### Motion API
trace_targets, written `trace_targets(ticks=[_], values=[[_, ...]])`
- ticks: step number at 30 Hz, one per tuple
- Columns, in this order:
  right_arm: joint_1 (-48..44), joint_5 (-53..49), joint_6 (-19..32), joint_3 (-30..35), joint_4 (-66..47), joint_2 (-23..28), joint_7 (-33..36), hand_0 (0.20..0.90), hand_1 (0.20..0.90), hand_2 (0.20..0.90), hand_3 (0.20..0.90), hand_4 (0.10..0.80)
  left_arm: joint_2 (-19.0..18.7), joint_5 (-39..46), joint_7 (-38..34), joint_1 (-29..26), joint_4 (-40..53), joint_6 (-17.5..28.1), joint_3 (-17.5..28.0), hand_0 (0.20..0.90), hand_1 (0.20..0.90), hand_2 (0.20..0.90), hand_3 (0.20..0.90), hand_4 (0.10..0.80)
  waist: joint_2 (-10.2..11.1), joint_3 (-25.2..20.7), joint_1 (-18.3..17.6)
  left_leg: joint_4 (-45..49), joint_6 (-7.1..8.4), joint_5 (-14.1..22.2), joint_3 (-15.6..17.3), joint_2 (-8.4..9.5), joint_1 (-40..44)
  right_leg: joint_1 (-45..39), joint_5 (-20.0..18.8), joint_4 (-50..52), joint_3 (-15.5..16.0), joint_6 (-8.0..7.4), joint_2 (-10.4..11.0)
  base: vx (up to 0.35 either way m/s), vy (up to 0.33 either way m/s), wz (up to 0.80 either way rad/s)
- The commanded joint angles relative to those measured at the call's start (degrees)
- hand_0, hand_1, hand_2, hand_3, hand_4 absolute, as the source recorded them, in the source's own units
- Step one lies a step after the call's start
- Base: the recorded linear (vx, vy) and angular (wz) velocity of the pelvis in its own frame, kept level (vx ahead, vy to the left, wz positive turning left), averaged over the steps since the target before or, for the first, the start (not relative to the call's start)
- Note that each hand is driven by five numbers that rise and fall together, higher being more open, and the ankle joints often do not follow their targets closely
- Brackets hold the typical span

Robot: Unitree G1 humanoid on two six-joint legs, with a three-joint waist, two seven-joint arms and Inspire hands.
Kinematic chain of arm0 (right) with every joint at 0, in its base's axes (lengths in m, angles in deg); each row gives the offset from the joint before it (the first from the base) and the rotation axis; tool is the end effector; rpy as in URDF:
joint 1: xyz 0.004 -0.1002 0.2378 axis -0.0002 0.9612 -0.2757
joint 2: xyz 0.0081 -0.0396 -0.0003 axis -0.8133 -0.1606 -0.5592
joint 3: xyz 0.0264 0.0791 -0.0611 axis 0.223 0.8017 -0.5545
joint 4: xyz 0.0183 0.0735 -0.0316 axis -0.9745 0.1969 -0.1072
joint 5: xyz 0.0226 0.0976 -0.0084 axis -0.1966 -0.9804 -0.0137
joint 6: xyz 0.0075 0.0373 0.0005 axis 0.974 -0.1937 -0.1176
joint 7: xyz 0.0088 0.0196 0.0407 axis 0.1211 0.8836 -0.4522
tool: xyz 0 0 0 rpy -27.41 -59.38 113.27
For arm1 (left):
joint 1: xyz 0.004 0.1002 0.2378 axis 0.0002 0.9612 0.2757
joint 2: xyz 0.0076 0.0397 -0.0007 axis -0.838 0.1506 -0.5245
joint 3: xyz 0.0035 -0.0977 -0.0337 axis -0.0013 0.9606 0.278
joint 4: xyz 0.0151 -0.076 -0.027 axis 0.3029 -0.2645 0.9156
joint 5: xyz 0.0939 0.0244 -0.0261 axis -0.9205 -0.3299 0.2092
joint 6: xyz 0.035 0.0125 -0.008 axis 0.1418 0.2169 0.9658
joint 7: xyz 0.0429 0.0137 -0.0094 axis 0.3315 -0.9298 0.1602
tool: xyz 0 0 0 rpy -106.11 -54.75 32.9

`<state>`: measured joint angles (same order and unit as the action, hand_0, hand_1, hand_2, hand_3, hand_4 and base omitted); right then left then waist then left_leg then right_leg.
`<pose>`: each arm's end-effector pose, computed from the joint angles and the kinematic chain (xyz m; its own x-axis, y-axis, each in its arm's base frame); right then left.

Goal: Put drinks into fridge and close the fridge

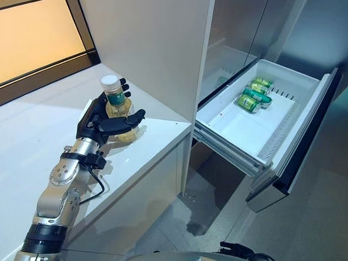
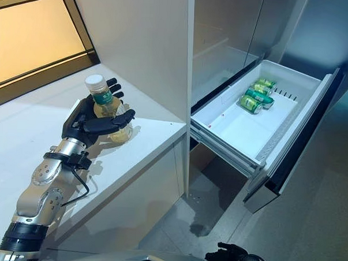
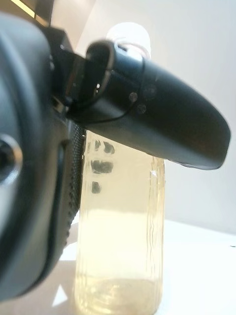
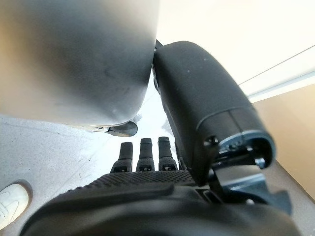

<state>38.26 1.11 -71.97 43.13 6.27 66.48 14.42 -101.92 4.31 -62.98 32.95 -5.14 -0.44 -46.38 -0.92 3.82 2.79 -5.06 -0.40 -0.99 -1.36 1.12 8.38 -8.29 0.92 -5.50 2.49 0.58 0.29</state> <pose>0.0725 -0.2219 -0.1129 0.2566 -0.0056 -0.9665 -0.0614 0.9979 -0.0221 0.2027 0.2371 0.1010 0.9831 -0.1017 0.1519 0.1147 0.9903 -0.0789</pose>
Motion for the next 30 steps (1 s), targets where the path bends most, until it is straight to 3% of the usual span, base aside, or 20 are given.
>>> trace_targets(ticks=[1,7,8,9,10,11,20,30], values=[[0.1,0.0,-0.1,-1.3,-1.2,0.9,0.3,0.9,0.9,0.9,0.9,0.8,-3.4,1.9,1.0,-3.6,3.5,3.7,0.5,0.9,0.9,0.9,0.9,0.8,0.9,-1.6,-0.6,0.1,-0.4,3.3,-3.5,2.18,-2.4,1.4,0.1,0.8,1.4,-4.35,0.4,0.0,0.0,0.0],[0.2,-0.1,-0.5,-1.2,-1.8,0.9,0.4,0.9,0.9,0.9,0.9,0.8,-3.2,2.8,0.3,-3.5,3.7,3.9,0.8,0.9,0.9,0.9,0.9,0.8,0.9,-1.3,-0.5,0.1,-0.47,3.3,-3.4,2.19,-2.3,1.4,0.1,0.8,1.5,-4.29,0.4,0.006,0.0,0.0],[0.2,-0.1,-0.6,-1.3,-1.9,0.9,0.5,0.9,0.9,0.9,0.9,0.8,-3.1,3.1,0.1,-3.5,3.8,4.1,0.8,0.747,0.747,0.747,0.722,0.622,0.9,-1.4,-0.5,0.1,-0.49,3.3,-3.5,2.22,-2.3,1.4,0.1,0.8,1.5,-4.27,0.4,0.0,0.0,0.0],[0.2,-0.1,-0.7,-1.3,-2.1,0.9,0.5,0.9,0.9,0.9,0.9,0.8,-3.1,3.4,0.0,-3.5,3.9,4.3,0.8,0.552,0.552,0.552,0.494,0.394,0.9,-1.4,-0.5,0.1,-0.5,3.3,-3.5,2.23,-2.3,1.4,0.1,0.8,1.6,-4.26,0.4,0.0,0.0,0.0],[0.2,-0.2,-0.8,-1.3,-2.2,0.9,0.5,0.9,0.9,0.9,0.9,0.8,-3.0,3.5,-0.1,-3.4,3.9,4.4,0.9,0.404,0.404,0.404,0.321,0.221,1.0,-1.3,-0.6,0.1,-0.51,3.4,-3.5,2.22,-2.3,1.4,0.1,0.8,1.6,-4.26,0.4,0.0,0.0,0.0],[0.3,-0.1,-0.9,-1.3,-2.3,1.0,0.5,0.9,0.9,0.9,0.9,0.8,-2.8,3.6,0.0,-3.4,3.9,4.5,0.9,0.3,0.3,0.3,0.2,0.1,1.0,-1.4,-0.6,0.1,-0.48,3.3,-3.5,2.23,-2.3,1.4,0.1,0.8,1.5,-4.25,0.4,0.0,0.0,0.0],[0.6,-0.1,-1.0,-1.3,-2.5,0.8,0.5,0.9,0.9,0.9,0.9,0.8,-1.8,3.7,0.0,-3.2,3.7,6.0,0.8,0.3,0.3,0.3,0.2,0.1,1.1,-1.2,-0.7,0.1,-0.5,3.4,-3.4,2.19,-2.2,1.4,0.2,0.9,1.5,-4.17,0.3,0.0,0.0,0.0],[0.9,0.6,-0.6,-1.5,-2.0,0.5,0.3,0.9,0.9,0.9,0.9,0.8,-1.6,3.6,0.0,-3.7,4.1,10.9,0.9,0.3,0.3,0.3,0.2,0.1,1.2,-1.4,-0.8,0.1,-0.44,3.5,-3.3,2.12,-2.1,1.3,0.1,0.9,1.5,-4.19,0.3,0.0,0.0,0.0]])
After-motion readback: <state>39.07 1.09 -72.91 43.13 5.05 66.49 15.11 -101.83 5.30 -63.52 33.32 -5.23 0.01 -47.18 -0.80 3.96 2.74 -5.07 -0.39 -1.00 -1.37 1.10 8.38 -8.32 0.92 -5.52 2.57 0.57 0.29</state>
